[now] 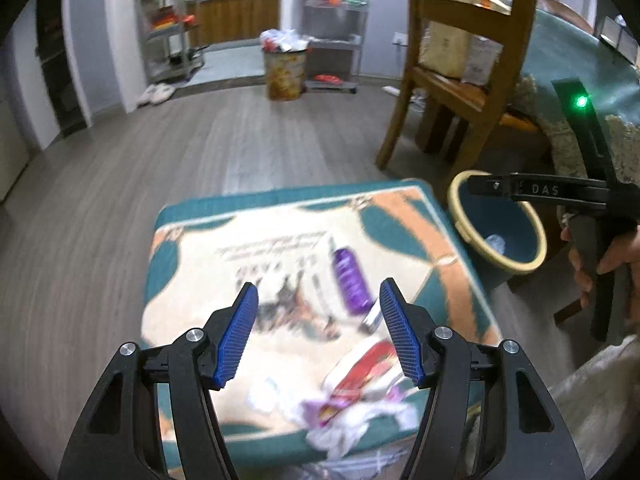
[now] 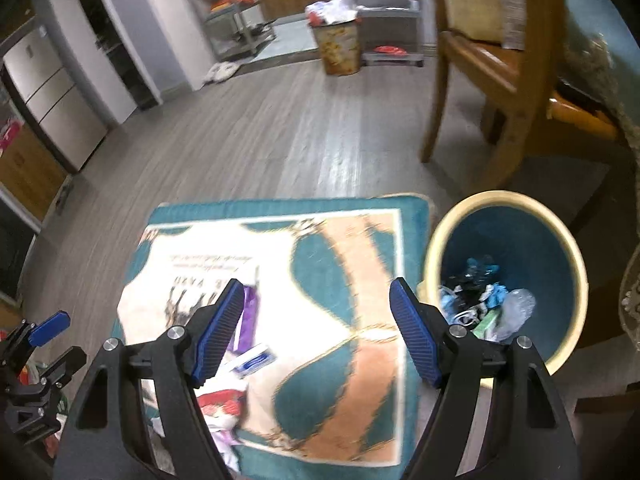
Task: Collect trash
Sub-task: 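Move both grippers back toward the remaining trash on the cushion, then grasp the white tissue with left gripper while right grasps foil medicine packet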
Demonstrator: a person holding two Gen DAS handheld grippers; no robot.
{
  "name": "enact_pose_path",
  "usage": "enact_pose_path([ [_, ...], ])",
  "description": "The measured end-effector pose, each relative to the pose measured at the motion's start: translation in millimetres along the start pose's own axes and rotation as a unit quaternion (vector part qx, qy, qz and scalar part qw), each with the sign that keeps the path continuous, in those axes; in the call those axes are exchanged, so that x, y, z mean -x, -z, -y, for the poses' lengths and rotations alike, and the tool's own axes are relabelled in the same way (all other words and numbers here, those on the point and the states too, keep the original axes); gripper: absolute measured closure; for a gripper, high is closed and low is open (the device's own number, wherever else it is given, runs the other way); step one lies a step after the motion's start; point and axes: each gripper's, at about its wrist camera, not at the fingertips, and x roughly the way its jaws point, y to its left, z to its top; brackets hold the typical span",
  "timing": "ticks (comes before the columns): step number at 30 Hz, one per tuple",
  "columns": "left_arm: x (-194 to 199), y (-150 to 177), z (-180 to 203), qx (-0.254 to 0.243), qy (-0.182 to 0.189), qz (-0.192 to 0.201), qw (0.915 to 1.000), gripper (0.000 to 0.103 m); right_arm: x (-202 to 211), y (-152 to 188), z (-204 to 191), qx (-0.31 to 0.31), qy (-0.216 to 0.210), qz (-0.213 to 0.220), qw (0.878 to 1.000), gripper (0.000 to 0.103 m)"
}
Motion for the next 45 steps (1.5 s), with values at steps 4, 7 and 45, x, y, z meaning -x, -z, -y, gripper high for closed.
enact_pose_path([
  [4, 0.1, 21.8, -14.6, 0.012, -0.009, -0.011, 0.9998, 0.039, -10.8, 18.0, -20.8, 0.014, 0.0, -0.016, 1.0, 0.029],
  [7, -3.2, 34.8, -21.2, 0.017, -0.005, -0.018, 0.9997, 0.039, -22.2, 38.5, -28.8, 0.011, 0.001, -0.035, 0.999, 0.029],
  [45, -132.5, 81.5, -51.4, 0.05, -0.018, -0.187, 0.9808, 0.08, -141.6, 92.7, -62.8, 0.093, 0.002, -0.164, 0.982, 0.091],
])
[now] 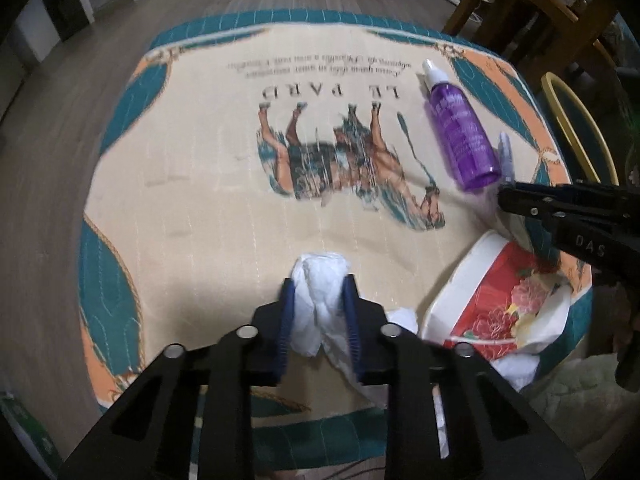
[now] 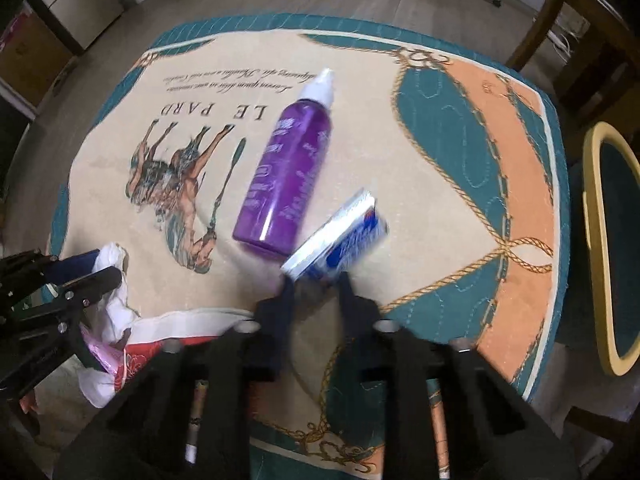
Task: Collect trash
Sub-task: 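Grasp the white tissue with left gripper while right grasps foil medicine packet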
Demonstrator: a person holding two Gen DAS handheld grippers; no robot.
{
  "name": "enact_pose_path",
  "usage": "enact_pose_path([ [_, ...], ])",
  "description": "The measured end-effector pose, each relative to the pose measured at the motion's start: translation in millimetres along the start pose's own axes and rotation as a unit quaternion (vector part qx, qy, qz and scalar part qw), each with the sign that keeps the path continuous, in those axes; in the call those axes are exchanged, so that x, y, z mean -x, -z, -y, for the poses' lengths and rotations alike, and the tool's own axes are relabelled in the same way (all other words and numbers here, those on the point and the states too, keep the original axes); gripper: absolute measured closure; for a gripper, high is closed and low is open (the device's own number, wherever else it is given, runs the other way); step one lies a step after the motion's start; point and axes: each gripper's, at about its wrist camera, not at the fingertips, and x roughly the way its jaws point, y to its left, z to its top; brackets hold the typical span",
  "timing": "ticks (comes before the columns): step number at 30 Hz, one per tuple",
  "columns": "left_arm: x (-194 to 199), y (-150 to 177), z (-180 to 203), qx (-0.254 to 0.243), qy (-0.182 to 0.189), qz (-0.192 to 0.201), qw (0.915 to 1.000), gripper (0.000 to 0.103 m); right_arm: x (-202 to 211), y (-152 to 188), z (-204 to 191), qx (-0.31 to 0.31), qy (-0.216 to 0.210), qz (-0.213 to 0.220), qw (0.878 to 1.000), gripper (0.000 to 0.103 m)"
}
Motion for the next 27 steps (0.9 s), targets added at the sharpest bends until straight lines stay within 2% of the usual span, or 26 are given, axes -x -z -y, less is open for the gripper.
enact_pose_path([
  [5, 21.4, -8.5, -0.5, -0.004, -0.003, 0.05, 0.9987, 0.082, 11.5, 1.2, 9.9, -0.014, 0.004, 0.014, 1.0, 0.1],
  [10, 39.0, -16.1, -0.3, 0.004, 0.002, 0.084, 0.9964, 0.083, 26.6, 0.8, 28.4, -0.043, -0.006, 0.033, 0.999, 0.102],
  [14, 48.4, -20.0, 0.2, 0.003, -0.001, 0.101, 0.9949, 0.083, 38.3, 0.4, 44.5, -0.072, -0.013, 0.046, 0.996, 0.102],
  [21, 68.5, -30.7, 2.0, 0.015, 0.016, 0.137, 0.9903, 0.083, 56.7, -3.9, 62.6, -0.107, -0.034, 0.076, 0.991, 0.103],
  [27, 64.1, -32.9, 8.4, 0.007, 0.019, 0.133, 0.991, 0.083, 47.5, -4.0, 72.4, -0.119, -0.028, 0.065, 0.99, 0.103],
])
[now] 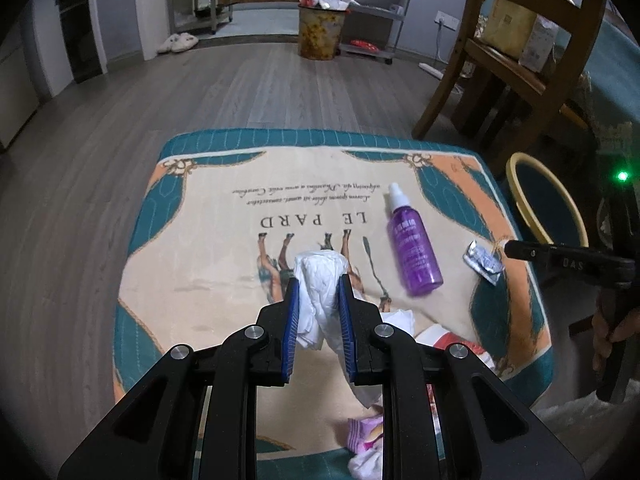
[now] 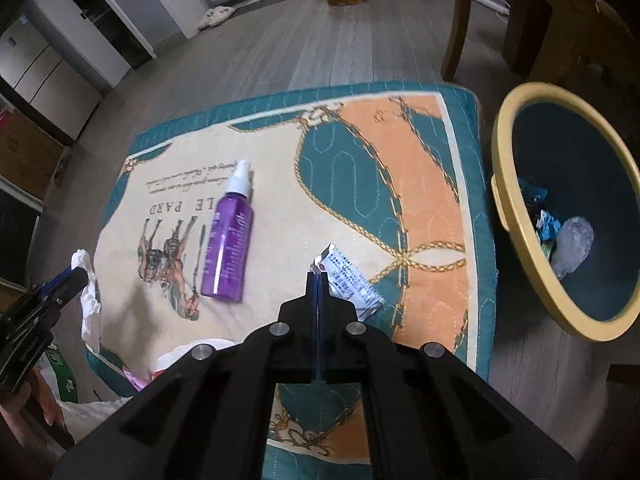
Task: Collect trash
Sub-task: 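Grasp the white tissue with left gripper while right grasps foil medicine packet, then carry both items over the bin and open both grippers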
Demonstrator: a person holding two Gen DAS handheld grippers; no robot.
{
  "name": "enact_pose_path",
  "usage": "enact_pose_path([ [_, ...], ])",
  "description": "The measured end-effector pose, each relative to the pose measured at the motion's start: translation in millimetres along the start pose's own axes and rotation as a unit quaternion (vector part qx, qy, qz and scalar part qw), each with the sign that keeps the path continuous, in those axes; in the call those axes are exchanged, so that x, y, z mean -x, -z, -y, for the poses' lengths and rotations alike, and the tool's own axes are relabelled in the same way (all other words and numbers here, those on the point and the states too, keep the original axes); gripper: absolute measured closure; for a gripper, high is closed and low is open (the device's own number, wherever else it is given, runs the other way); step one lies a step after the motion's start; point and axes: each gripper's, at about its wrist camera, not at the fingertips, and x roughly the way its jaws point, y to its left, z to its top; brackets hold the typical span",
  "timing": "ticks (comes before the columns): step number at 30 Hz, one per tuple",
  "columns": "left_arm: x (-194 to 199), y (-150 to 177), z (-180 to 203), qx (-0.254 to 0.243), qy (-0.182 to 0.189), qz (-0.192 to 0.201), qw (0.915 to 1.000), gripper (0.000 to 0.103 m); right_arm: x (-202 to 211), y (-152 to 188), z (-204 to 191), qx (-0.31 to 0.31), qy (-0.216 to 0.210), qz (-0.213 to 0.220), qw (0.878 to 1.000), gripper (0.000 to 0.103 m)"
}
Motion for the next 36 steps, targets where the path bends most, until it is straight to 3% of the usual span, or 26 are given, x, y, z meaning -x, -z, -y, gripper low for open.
enact_pose_path([
  [3, -3.7, 1.7, 0.3, -0.002, 0.001, -0.007, 1.0, 0.082, -7.2, -1.8, 0.5, 0.013, 0.025, 0.002, 1.0, 0.09],
  [5, -4.4, 2.4, -1.0, 0.001, 0.005, -0.009, 0.9999, 0.082, -17.5, -1.3, -2.7, 0.03, 0.039, -0.009, 0.999, 0.064],
  [7, -6.6, 2.3, -1.9, 0.004, 0.009, -0.013, 0.9999, 0.082, -30.9, 0.4, -9.6, 0.058, 0.056, -0.023, 0.996, 0.061],
  [13, -10.1, -0.3, -2.3, 0.004, 0.013, -0.016, 0.9998, 0.082, -54.1, -0.8, -18.4, 0.109, 0.089, -0.041, 0.989, 0.06],
  [14, -10.5, -0.7, -1.6, 0.002, 0.014, -0.016, 0.9998, 0.082, -54.0, -1.2, -18.4, 0.11, 0.089, -0.041, 0.989, 0.065],
  [16, -11.1, -1.8, -0.9, 0.001, 0.015, -0.015, 0.9998, 0.083, -52.6, -1.5, -16.0, 0.107, 0.092, -0.041, 0.989, 0.071],
  [21, -10.7, -8.5, 10.0, -0.008, 0.019, -0.008, 0.9997, 0.082, -39.2, -5.9, -4.1, 0.072, 0.074, -0.035, 0.994, 0.072],
  [25, -3.1, -22.2, 32.2, -0.023, 0.034, 0.008, 0.9991, 0.082, 7.0, -22.4, 11.5, 0.028, 0.047, 0.001, 0.998, 0.072],
  [29, 8.9, -45.8, 68.3, -0.056, 0.057, 0.036, 0.9961, 0.082, 77.1, -44.9, 34.8, 0.006, 0.01, 0.067, 0.998, 0.072],
  [33, 11.8, -76.5, 116.2, -0.102, 0.09, 0.054, 0.9892, 0.082, 113.0, -51.5, 72.4, -0.001, 0.027, 0.098, 0.995, 0.072],
  [36, 5.3, -99.2, 153.8, -0.131, 0.114, 0.058, 0.983, 0.082, 124.3, -47.9, 119.9, -0.05, 0.022, 0.11, 0.992, 0.072],
])
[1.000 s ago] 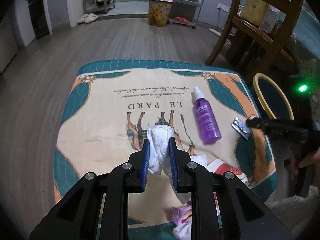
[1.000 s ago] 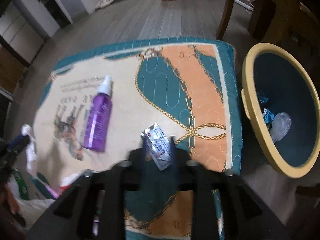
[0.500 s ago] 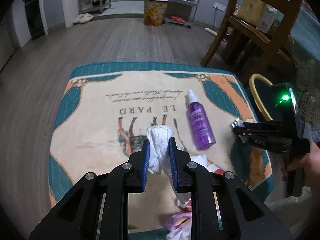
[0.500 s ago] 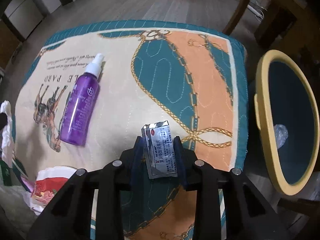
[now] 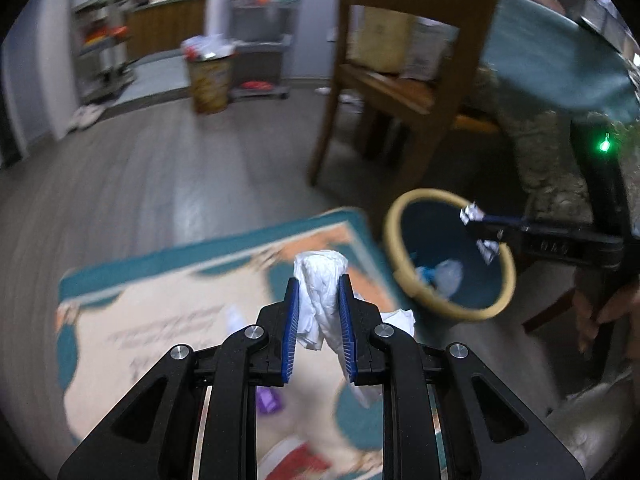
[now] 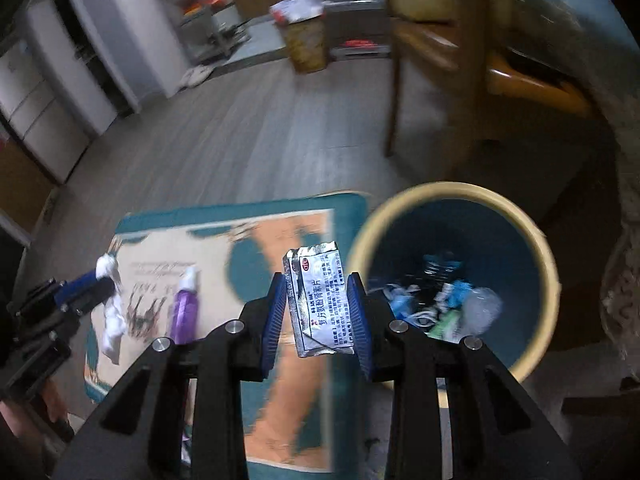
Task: Collect trash
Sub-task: 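Carry both items over the bin and open both grippers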
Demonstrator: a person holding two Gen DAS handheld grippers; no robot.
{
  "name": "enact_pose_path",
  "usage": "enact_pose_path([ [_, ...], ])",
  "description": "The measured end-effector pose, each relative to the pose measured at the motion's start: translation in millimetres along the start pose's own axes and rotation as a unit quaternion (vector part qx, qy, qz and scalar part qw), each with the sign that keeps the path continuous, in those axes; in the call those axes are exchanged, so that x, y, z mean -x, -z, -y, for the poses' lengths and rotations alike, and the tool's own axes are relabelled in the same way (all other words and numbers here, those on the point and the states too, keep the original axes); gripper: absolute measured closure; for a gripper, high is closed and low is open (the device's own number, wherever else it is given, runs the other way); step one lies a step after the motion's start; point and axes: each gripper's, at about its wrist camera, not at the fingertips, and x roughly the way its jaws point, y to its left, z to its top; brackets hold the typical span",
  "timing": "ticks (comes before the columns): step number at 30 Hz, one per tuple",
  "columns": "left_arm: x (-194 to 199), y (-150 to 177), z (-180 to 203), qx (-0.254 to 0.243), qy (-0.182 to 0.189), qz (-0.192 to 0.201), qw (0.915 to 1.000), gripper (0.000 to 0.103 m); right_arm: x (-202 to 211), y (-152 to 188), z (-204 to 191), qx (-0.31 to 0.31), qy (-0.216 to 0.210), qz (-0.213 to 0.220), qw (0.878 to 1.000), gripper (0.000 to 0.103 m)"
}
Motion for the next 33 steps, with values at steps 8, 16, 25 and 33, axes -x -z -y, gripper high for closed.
enact_pose_path([
  [8, -84.3, -25.0, 66.6, -0.024, 0.067, -0.025, 0.9971, 0.082, -12.0, -3.7, 95.0, -0.101, 0.017, -0.005, 0.995, 0.072],
  [16, -140.2, -25.0, 137.7, -0.053, 0.098, -0.037, 0.9931, 0.062, -14.6, -5.1, 132.9, -0.163, 0.016, 0.006, 0.987, 0.069],
  [25, -142.6, -26.1, 134.2, -0.025, 0.094, -0.026, 0.9949, 0.037, -4.2, 1.6, 147.8, -0.171, 0.04, 0.019, 0.984, 0.048],
  [33, -96.5, -20.8, 113.8, -0.041, 0.068, -0.007, 0.9968, 0.037, 9.6, -4.1, 127.7, -0.146, 0.045, 0.026, 0.988, 0.038],
])
